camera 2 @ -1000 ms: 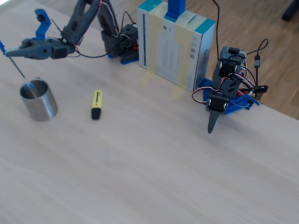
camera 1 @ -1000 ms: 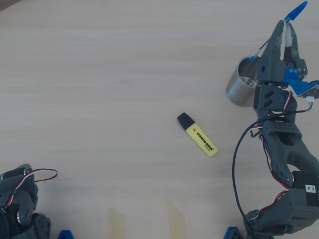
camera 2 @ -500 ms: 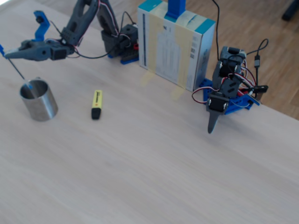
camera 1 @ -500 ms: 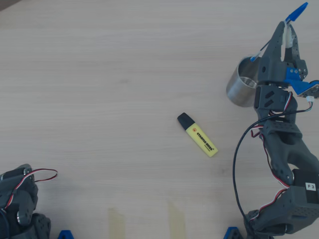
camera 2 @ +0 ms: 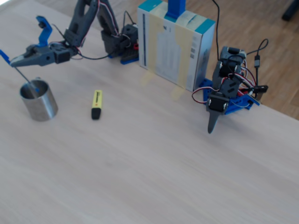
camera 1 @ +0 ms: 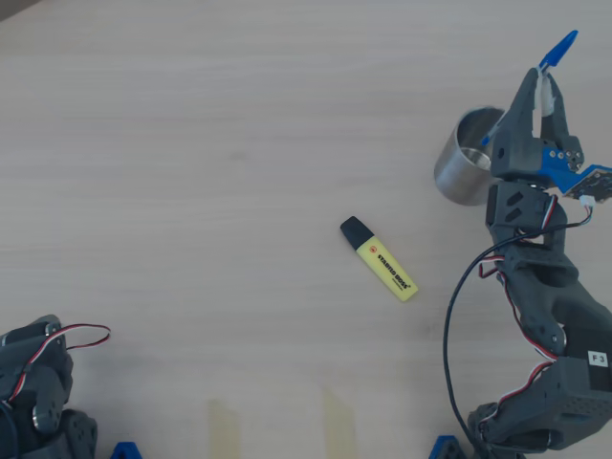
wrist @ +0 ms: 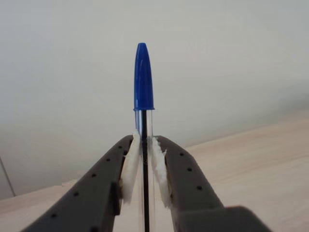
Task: Grab the blue pen and put it in the silver cup.
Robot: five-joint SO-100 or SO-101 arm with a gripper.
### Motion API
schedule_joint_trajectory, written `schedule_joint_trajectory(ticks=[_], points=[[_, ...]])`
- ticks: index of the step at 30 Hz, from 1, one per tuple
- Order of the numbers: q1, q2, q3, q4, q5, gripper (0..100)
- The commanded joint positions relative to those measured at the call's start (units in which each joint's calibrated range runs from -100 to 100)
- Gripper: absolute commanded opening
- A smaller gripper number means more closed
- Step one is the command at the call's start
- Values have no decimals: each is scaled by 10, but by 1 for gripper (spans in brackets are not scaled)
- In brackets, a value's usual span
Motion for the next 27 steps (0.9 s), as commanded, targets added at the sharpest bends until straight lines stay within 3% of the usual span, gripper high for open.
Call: schedule_joint_trajectory(ticks=[1,9,27], points=[[8,-12,10,1,3,2],[9,-12,42,3,4,2],[5,-13,51,153,19,2]])
